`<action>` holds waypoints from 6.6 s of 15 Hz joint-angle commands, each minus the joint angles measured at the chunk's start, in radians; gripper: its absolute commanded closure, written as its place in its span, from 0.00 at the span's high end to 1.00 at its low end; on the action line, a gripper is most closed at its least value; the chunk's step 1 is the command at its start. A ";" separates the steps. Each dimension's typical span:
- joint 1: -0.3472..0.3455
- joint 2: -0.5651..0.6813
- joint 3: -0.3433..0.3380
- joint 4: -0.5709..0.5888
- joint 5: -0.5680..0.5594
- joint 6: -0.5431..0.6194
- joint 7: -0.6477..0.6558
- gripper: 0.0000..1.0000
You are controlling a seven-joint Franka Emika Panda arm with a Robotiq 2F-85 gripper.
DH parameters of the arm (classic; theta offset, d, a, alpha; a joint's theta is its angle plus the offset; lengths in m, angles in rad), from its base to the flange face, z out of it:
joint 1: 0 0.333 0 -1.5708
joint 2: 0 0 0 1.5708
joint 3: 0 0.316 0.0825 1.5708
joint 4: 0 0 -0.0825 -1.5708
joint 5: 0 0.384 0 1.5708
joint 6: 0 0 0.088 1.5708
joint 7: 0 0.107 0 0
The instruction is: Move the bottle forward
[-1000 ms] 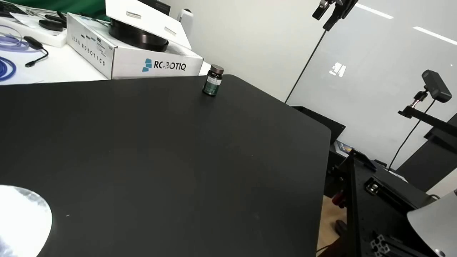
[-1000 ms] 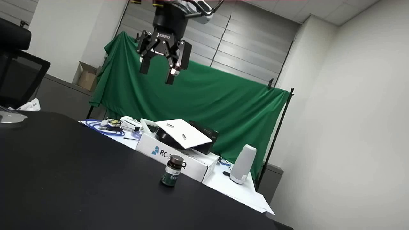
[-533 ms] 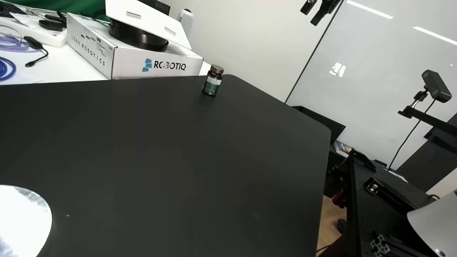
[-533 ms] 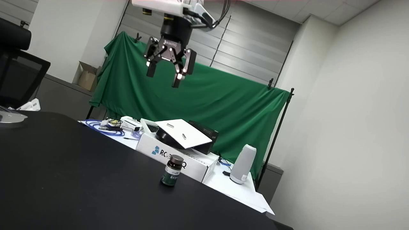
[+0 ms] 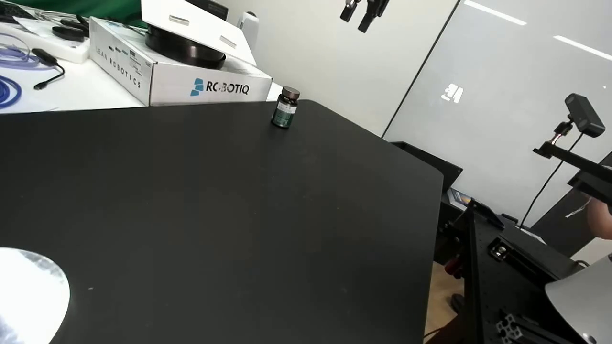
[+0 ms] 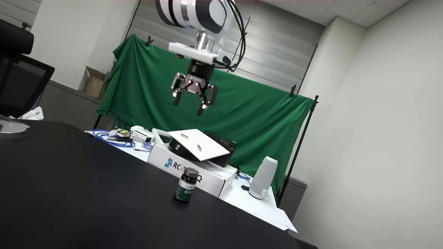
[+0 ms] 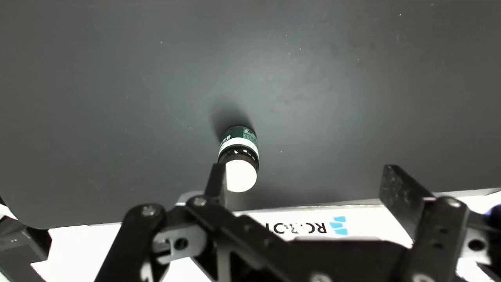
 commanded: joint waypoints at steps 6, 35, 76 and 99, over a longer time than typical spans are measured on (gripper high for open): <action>-0.058 0.417 0.034 0.501 0.009 -0.112 0.022 1.00; -0.165 1.005 0.094 1.291 0.018 -0.371 -0.005 1.00; -0.135 0.965 0.053 1.093 -0.002 -0.223 0.003 0.19; -0.082 0.852 -0.037 0.853 0.048 -0.037 0.456 1.00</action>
